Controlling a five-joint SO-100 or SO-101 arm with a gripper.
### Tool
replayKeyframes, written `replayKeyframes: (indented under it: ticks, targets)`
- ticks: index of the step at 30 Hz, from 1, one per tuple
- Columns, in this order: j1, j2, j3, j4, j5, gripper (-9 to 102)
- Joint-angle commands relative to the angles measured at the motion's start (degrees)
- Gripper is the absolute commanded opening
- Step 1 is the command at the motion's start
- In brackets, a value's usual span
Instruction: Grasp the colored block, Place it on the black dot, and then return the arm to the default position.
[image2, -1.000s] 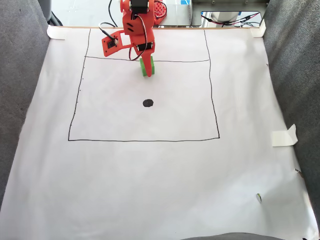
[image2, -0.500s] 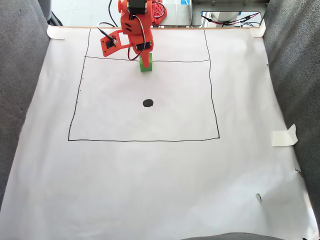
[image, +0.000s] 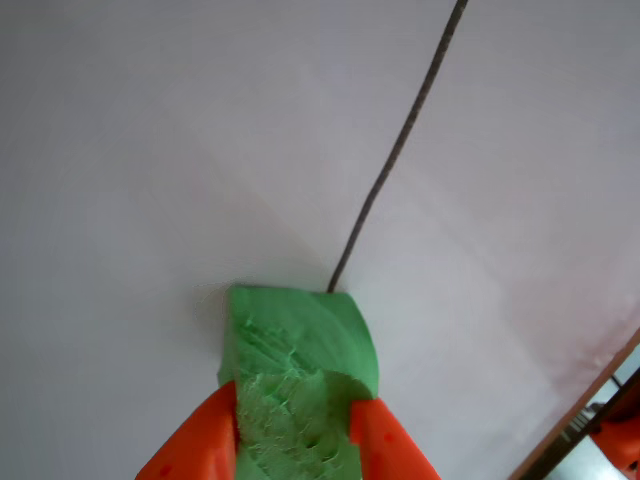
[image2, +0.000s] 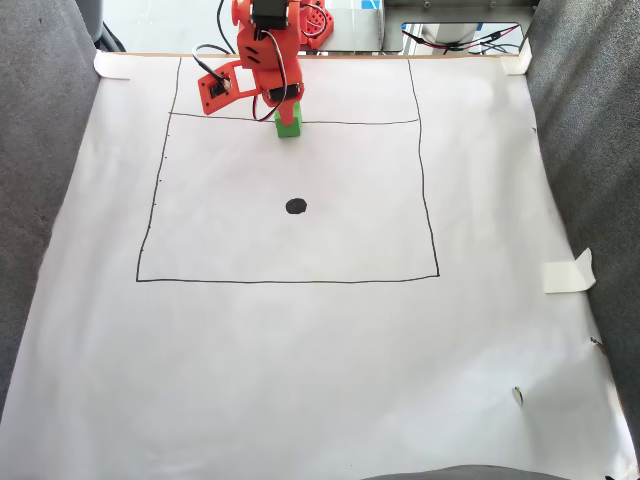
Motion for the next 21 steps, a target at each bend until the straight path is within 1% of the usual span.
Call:
replayKeyframes:
  ticks: [1, 10, 21]
  targets:
    - [0.70, 1.67, -0.53, 0.26, -0.18, 4]
    - [0.62, 2.81, -0.62, -0.88, 0.79, 4]
    - [-0.26, 5.01, -0.79, -5.80, 4.75, 3]
